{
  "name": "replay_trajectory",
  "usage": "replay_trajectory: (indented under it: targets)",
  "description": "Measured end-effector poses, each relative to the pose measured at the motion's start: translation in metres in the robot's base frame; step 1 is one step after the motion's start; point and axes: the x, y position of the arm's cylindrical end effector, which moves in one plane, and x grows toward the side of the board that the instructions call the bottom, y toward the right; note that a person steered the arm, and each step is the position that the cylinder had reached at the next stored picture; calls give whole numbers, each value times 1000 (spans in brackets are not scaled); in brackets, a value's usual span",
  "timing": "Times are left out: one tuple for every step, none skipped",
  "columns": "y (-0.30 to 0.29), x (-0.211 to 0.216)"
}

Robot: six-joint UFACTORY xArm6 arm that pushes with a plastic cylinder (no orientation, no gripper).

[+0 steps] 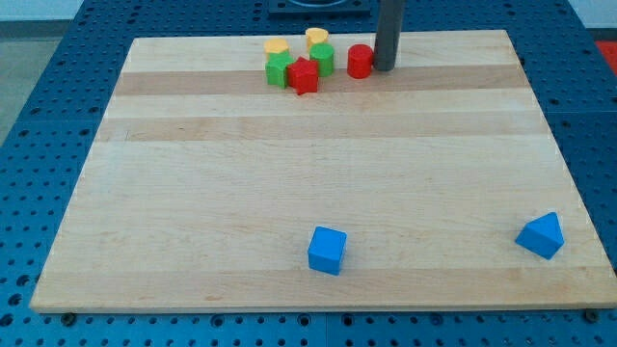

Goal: Push the red circle to the right of green circle

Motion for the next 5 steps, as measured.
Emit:
replay_trajectory:
  targets:
    - [-15,0]
    - [-22,0]
    - [-22,0]
    - [-22,0]
    - [-14,28]
